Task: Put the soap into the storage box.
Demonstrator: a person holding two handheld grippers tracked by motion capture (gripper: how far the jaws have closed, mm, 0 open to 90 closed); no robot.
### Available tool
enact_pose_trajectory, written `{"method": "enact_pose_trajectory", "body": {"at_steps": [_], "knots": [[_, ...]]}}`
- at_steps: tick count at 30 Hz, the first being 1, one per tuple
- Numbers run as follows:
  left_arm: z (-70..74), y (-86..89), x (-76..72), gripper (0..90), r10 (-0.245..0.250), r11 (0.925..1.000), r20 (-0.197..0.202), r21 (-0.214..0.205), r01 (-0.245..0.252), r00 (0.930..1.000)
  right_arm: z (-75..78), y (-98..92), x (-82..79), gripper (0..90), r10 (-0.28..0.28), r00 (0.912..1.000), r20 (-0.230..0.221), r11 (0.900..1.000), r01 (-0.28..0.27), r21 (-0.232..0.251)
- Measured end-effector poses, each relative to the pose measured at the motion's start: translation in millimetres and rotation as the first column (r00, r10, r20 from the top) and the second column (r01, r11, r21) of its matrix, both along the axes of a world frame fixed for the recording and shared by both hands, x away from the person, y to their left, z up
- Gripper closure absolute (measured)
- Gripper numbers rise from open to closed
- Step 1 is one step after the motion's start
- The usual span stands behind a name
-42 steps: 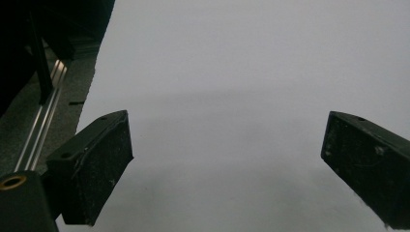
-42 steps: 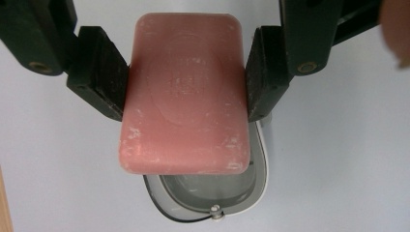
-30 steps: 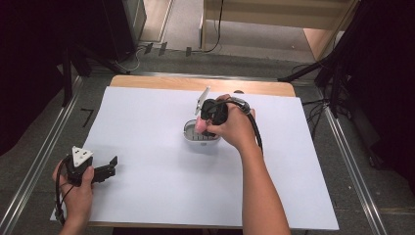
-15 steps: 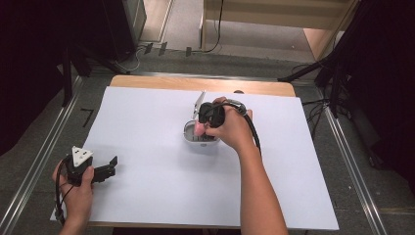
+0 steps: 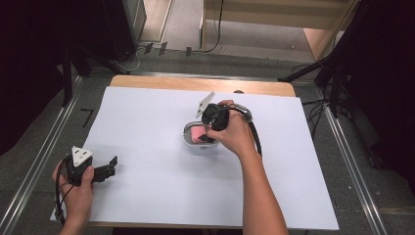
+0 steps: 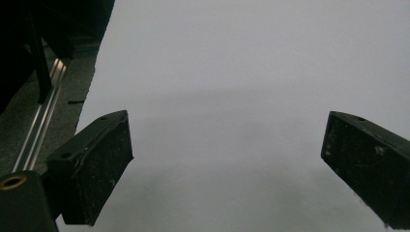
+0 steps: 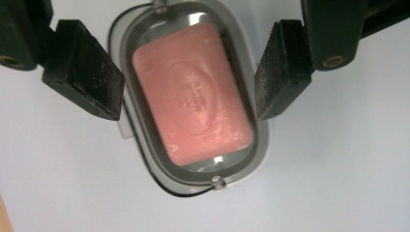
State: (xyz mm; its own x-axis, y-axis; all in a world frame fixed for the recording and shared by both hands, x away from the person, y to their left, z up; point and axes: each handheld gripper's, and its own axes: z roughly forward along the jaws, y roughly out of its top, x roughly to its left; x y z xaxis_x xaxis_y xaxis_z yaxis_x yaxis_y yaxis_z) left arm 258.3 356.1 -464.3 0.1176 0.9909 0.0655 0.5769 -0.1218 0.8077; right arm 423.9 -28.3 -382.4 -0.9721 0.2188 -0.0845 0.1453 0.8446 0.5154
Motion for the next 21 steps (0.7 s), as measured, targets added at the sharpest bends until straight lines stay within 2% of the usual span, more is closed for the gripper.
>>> {"method": "enact_pose_trajectory", "body": {"at_steps": [2, 3, 5, 7, 10, 15, 17, 18, 19, 21], "knots": [[0.1, -0.5, -0.2, 4.7, 0.003, 1.0000, -0.002, 0.004, -0.003, 1.0000, -2.7, -8.2, -4.1, 26.2, -0.026, 0.9996, -0.011, 0.9987, 0.027, 0.044], [0.0, -0.7, -0.2, 4.7, 0.004, 1.0000, -0.001, 0.004, -0.004, 1.0000, -5.4, -12.3, -7.4, 22.6, -0.065, 0.9979, -0.005, 0.9965, 0.065, 0.053], [0.0, -1.0, -0.3, 4.7, 0.002, 1.0000, -0.001, 0.007, -0.002, 1.0000, -10.8, -21.2, -15.0, 20.6, -0.138, 0.9903, -0.015, 0.9875, 0.139, 0.075], [0.0, -1.2, -0.3, 4.6, 0.003, 1.0000, 0.001, 0.008, -0.003, 1.0000, -14.5, -32.0, -21.4, 19.9, -0.172, 0.9845, -0.035, 0.9786, 0.175, 0.108], [-0.2, -1.3, -0.2, 4.7, 0.002, 1.0000, 0.003, 0.009, -0.002, 1.0000, -18.5, -49.2, -30.2, 16.1, -0.218, 0.9737, -0.065, 0.9575, 0.226, 0.179], [-0.3, -1.7, -0.3, 4.7, 0.003, 0.9999, 0.003, 0.012, -0.003, 1.0000, -26.6, -75.6, -45.0, 11.3, -0.294, 0.9528, -0.074, 0.9160, 0.303, 0.262], [-0.2, -1.6, -0.4, 4.7, 0.002, 0.9999, 0.004, 0.012, -0.002, 1.0000, -31.5, -85.4, -50.0, 4.4, -0.312, 0.9466, -0.082, 0.9017, 0.322, 0.288], [-0.2, -1.7, -0.4, 4.7, 0.002, 0.9999, 0.004, 0.011, -0.002, 1.0000, -34.3, -89.8, -52.8, 0.0, -0.328, 0.9406, -0.087, 0.8920, 0.339, 0.299], [-0.3, -1.7, -0.4, 4.6, 0.002, 0.9999, 0.004, 0.012, -0.002, 1.0000, -37.1, -93.4, -55.9, 0.0, -0.353, 0.9318, -0.084, 0.8817, 0.362, 0.303], [-0.2, -1.8, -0.5, 4.7, 0.003, 0.9999, 0.003, 0.013, -0.003, 1.0000, -42.7, -100.1, -63.4, 0.0, -0.419, 0.9076, -0.024, 0.8665, 0.408, 0.288]]}}
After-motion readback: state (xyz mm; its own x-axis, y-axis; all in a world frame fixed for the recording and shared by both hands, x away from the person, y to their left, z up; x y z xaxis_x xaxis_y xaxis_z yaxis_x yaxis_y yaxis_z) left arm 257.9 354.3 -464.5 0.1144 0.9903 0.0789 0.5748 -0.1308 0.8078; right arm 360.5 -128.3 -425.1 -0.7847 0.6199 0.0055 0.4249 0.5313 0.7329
